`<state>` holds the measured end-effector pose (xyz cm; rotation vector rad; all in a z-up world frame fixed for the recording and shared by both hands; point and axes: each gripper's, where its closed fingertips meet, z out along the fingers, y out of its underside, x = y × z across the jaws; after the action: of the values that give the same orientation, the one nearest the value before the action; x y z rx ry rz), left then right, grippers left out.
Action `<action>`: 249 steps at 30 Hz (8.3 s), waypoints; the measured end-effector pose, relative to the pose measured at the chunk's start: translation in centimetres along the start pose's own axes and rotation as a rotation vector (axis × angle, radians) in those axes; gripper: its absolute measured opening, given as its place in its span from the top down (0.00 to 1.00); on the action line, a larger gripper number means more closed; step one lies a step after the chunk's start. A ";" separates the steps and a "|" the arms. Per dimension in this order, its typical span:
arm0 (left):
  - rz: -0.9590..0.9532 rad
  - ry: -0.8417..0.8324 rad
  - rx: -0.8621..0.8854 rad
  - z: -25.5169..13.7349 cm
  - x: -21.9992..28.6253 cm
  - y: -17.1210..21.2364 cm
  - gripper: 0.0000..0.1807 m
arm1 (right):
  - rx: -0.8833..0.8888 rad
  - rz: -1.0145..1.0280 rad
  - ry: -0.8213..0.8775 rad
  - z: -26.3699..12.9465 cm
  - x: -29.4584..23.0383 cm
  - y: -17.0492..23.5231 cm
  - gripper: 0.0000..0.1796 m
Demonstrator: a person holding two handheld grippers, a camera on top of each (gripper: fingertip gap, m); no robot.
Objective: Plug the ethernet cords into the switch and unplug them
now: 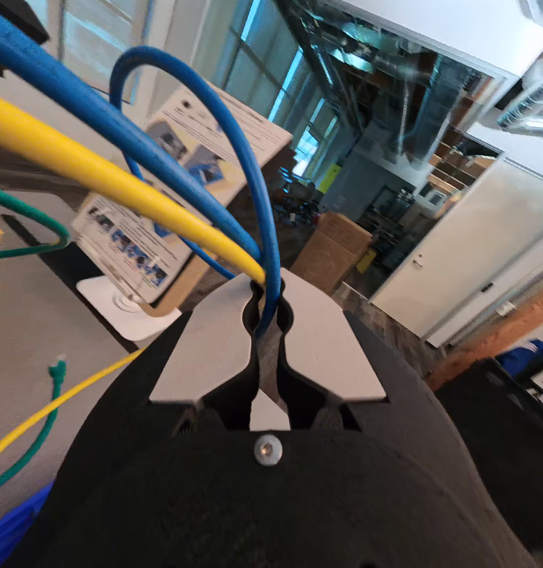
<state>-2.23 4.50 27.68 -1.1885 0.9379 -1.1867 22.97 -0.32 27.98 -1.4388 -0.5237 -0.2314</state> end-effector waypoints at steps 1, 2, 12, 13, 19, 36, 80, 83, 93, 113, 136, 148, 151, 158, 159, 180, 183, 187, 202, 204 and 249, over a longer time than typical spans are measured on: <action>-0.002 0.015 -0.021 1.7 0.4 0.6 0.66 | -0.023 -0.002 0.026 -0.5 1.3 1.2 0.96; 0.005 0.032 -0.043 3.2 0.8 1.4 0.66 | -0.041 -0.013 0.036 -0.9 2.2 2.3 0.96; 0.026 0.010 -0.171 7.7 2.2 11.9 0.66 | -0.258 -0.069 -0.066 -0.5 3.9 10.1 0.96; 0.021 0.003 -0.168 7.4 2.1 12.6 0.66 | -0.254 -0.095 -0.074 0.0 3.6 10.2 0.96; 0.078 -0.055 -0.201 6.0 1.4 16.4 0.66 | -0.213 -0.217 -0.127 3.5 1.1 10.7 0.96; 0.129 -0.058 -0.201 10.0 2.6 12.4 0.66 | -0.372 -0.094 -0.512 0.8 -9.3 24.4 0.91; 0.562 -0.100 -0.494 14.7 0.7 22.1 0.66 | -0.794 -0.280 -0.310 -9.2 -16.6 31.2 0.94; 0.654 -0.141 -0.526 14.5 0.7 22.8 0.66 | -0.758 -0.262 -0.404 -9.5 -18.7 30.0 0.86; 0.826 -0.063 -0.458 15.5 3.8 24.3 0.66 | -0.221 0.238 -0.186 -7.7 -12.0 14.3 0.71; 0.621 -0.035 -0.221 11.1 6.9 20.8 0.72 | -0.609 0.746 -0.547 0.1 -8.8 19.6 0.84; 0.068 0.077 -0.112 -3.0 9.9 13.6 0.78 | -1.666 0.810 -0.076 -2.2 -10.7 30.6 0.80; 0.063 0.006 -0.085 -8.0 9.1 9.7 0.76 | -1.860 0.504 -0.057 -2.8 -11.4 32.5 0.75; 0.032 -0.027 -0.055 -9.7 8.2 8.3 0.75 | -1.736 0.424 0.001 -3.3 -9.4 30.6 0.72; -0.119 -0.040 -0.009 -12.5 6.4 6.5 0.75 | -1.002 0.436 0.331 -12.9 -5.2 22.7 0.63; -0.121 -0.065 -0.030 -12.8 5.8 6.6 0.75 | -0.950 0.516 0.399 -15.8 -5.5 23.2 0.64; -0.743 -1.207 -0.812 -53.3 -19.5 23.9 0.63 | -1.530 0.882 0.052 -20.2 -17.5 35.4 0.95; -0.833 -1.185 -0.887 -54.3 -19.2 26.5 0.58 | -1.532 0.847 -0.002 -17.7 -19.2 34.8 0.94; -0.914 -1.089 -0.959 -53.7 -17.9 28.3 0.67 | -1.534 0.766 -0.109 -14.4 -21.5 33.7 0.95; -0.615 -0.742 -1.487 -42.9 -13.5 32.0 0.94 | -1.435 0.592 -0.346 -5.6 -31.4 29.0 0.90; -0.557 -0.722 -1.542 -41.5 -13.0 32.4 0.94 | -1.455 0.565 -0.328 -6.0 -31.6 28.9 0.92; -0.402 -0.564 -0.620 -38.9 -10.4 14.6 0.96 | -1.389 0.772 -0.353 12.0 -52.4 18.3 0.95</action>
<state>-39.20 7.60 6.29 -2.1529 0.6542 -0.7848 -16.53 5.62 -12.44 -2.9424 0.0406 0.3892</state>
